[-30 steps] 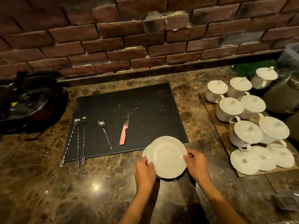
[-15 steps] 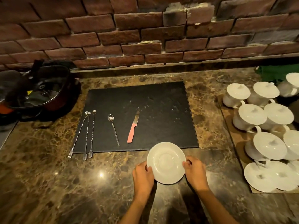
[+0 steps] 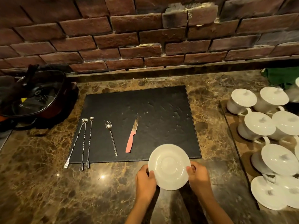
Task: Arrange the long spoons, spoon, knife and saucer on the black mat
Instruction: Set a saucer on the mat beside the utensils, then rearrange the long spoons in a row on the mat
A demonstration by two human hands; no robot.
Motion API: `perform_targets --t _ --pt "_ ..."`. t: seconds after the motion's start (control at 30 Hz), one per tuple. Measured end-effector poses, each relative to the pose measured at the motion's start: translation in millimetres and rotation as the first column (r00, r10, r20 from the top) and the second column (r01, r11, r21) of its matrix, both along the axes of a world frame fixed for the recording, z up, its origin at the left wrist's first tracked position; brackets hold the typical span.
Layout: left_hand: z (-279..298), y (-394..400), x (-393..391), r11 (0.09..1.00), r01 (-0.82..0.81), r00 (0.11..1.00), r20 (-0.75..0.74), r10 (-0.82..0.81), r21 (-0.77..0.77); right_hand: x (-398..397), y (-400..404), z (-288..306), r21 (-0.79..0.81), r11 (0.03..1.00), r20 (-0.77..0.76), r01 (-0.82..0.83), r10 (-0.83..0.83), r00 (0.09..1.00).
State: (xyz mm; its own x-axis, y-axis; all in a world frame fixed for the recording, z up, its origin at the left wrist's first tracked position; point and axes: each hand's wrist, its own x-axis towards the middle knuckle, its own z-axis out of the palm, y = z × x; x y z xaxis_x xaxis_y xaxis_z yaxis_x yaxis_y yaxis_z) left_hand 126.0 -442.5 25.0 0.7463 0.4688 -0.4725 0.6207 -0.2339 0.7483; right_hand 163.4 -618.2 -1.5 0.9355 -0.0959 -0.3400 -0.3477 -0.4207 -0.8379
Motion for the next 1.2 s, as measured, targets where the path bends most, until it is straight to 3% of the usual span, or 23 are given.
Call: perform_targets --t 0.33,0.6,0.73,0.87,0.93,1.03,1.1,1.17,1.2 --pt "-3 -6 114 0.994 0.109 0.994 -0.015 -0.108 0.016 103 -5 7 -0.065 0.993 0.009 0.096 -0.095 0.995" --pt "-18 -4 122 0.989 0.135 0.991 -0.012 -0.135 -0.06 109 -3 0 -0.165 0.981 -0.021 0.103 -0.108 0.994" --pt "-19 9 117 0.979 0.14 0.987 -0.06 -0.151 -0.15 97 -2 3 -0.092 0.978 -0.085 0.187 -0.195 0.977" --pt "-22 54 76 0.934 -0.052 0.997 0.036 0.069 -0.353 69 4 -5 0.113 0.88 -0.222 0.461 -0.43 0.875" --pt "-24 94 46 0.897 -0.174 0.965 0.109 0.237 -0.406 40 16 -7 0.202 0.85 -0.375 0.487 -0.392 0.84" --pt "-19 175 1 0.894 -0.334 0.905 0.162 0.392 -0.297 19 52 -7 0.382 0.83 -0.575 0.407 -0.131 0.807" --pt "-17 233 -26 0.908 -0.417 0.886 0.2 0.418 -0.048 5 83 6 0.544 0.828 -0.569 0.134 0.247 0.785" --pt "-16 294 -46 0.868 -0.445 0.893 0.18 0.412 0.222 -11 130 16 0.47 0.882 -0.598 0.003 0.317 0.736" --pt "-18 322 -51 0.849 -0.433 0.901 0.149 0.407 0.303 -13 162 20 0.401 0.914 -0.607 0.07 0.208 0.767"
